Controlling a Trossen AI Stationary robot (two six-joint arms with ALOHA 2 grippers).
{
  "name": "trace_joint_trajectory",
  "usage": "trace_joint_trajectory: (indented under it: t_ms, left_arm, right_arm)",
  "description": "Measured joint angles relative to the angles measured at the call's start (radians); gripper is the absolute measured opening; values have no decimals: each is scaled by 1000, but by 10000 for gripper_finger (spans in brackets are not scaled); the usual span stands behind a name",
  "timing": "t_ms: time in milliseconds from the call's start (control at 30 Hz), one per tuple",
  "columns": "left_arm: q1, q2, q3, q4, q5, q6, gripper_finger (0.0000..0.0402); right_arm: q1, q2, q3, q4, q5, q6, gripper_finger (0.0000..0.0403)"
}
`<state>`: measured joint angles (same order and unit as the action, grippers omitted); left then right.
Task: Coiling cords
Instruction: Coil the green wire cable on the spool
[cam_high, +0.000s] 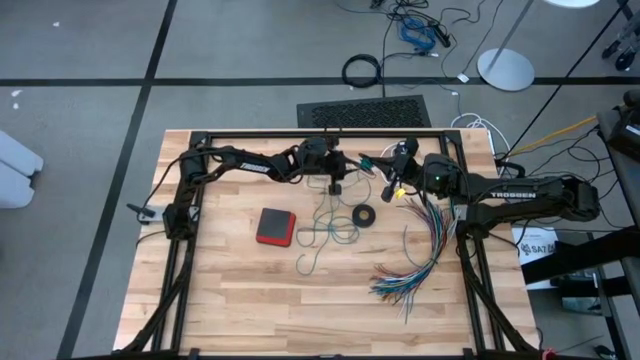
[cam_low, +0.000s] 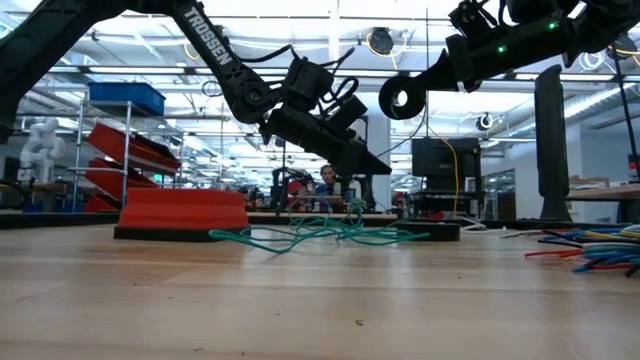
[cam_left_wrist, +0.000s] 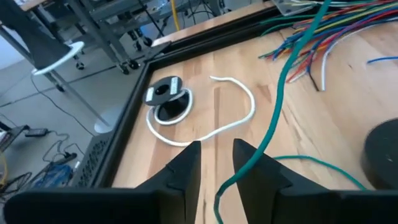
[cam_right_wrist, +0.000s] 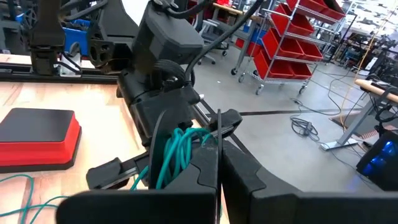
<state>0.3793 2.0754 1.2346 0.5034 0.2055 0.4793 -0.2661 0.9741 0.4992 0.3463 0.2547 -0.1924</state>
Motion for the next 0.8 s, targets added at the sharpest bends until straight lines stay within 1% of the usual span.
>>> trace_joint_trajectory:
  t_ms: [200,400,800]
  left_arm:
    - [6,0,0,-63,9,0,91]
    - [14,0,0,-74,83,-29,90]
    - [17,-14,0,-114,87,-29,90]
  right_arm:
    - [0,0,0,-3,-24,0,0]
    - [0,0,0,-33,-26,3,0]
    - [0,0,0,-42,-25,6,0]
